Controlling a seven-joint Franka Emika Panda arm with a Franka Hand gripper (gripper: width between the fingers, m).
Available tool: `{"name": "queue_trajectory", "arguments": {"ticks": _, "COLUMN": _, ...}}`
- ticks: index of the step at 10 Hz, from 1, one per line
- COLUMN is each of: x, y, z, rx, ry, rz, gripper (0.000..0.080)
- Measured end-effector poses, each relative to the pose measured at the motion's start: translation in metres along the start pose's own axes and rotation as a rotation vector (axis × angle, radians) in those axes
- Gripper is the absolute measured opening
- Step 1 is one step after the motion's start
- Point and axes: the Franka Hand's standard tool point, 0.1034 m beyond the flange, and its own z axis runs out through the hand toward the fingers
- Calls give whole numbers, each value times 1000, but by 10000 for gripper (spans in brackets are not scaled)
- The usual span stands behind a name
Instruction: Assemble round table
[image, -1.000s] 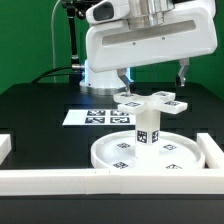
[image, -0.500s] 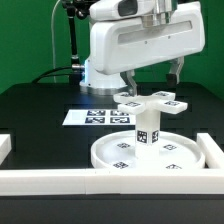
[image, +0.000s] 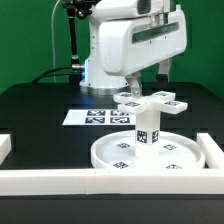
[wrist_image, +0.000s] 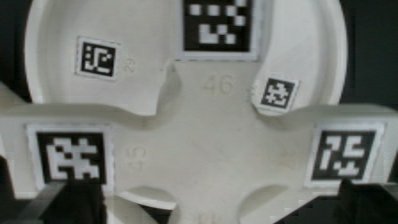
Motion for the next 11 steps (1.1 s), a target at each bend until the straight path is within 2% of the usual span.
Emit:
{"name": "queue_trajectory", "arguments": {"ticks": 5, "x": -3, "y": -1, "z": 5, "rx": -8, "ry": -55, "rz": -384, "gripper": 649}}
{"name": "queue_trajectory", "arguments": {"ticks": 7, "x": -4, "y": -2, "z": 9, "rx": -6, "ry": -67, "rz": -464, "gripper": 649}}
{"name": "queue_trajectory", "arguments": {"ticks": 11, "x": -7, "y": -3, "z": 15, "rx": 5, "ry": -71, "rz": -454, "gripper": 649}}
